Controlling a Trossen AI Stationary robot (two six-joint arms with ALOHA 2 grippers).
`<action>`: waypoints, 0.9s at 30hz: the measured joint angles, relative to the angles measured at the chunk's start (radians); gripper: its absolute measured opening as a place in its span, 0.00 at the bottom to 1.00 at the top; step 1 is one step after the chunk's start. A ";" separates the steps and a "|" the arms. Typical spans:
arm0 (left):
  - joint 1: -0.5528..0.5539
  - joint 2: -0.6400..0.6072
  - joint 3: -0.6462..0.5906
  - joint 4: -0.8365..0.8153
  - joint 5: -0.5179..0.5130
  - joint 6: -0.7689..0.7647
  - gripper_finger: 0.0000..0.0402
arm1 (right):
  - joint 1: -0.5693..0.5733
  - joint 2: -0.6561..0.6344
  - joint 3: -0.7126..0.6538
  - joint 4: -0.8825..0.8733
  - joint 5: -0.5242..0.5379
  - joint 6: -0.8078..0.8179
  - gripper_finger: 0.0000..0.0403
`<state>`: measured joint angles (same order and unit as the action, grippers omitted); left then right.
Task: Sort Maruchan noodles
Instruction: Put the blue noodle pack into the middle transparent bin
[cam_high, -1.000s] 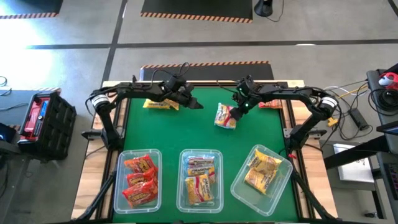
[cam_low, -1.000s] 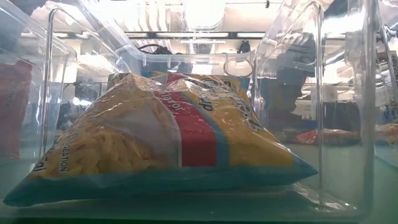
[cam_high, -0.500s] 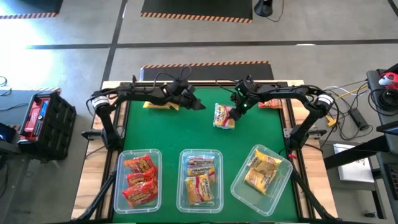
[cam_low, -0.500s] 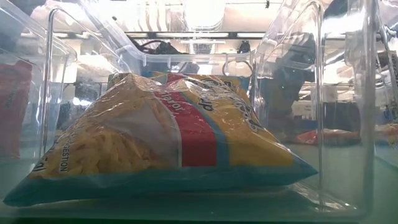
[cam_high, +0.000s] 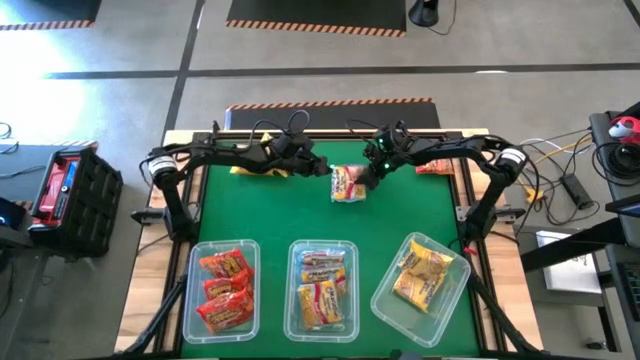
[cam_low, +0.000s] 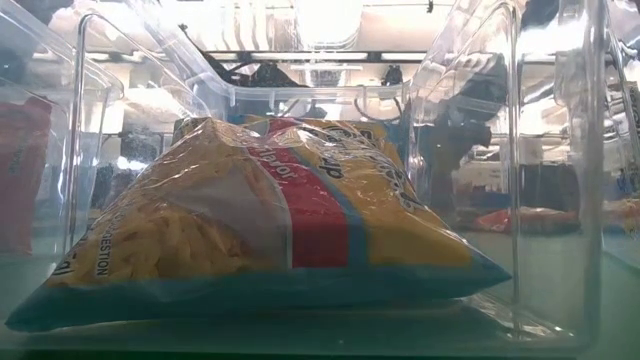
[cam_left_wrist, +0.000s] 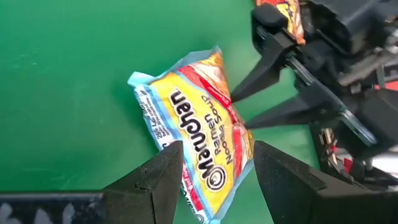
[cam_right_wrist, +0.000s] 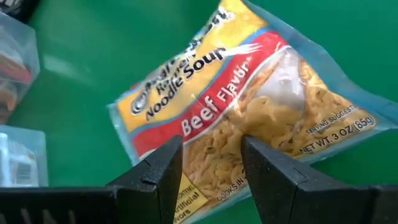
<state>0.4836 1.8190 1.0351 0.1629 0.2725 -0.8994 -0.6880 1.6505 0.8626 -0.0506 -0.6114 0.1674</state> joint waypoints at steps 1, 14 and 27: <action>-0.001 0.000 0.000 -0.001 -0.003 -0.006 0.44 | 0.000 -0.002 0.006 -0.008 -0.005 0.010 0.38; -0.053 0.000 -0.008 -0.110 -0.002 -0.057 0.44 | 0.003 -0.100 0.062 -0.293 -0.062 -0.133 0.38; -0.101 0.000 -0.010 -0.103 -0.094 -0.114 0.44 | 0.003 0.056 0.060 -0.234 -0.043 -0.170 0.38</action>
<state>0.3824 1.8187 1.0254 0.0599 0.1783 -1.0136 -0.6849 1.7064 0.9230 -0.2841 -0.6544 -0.0025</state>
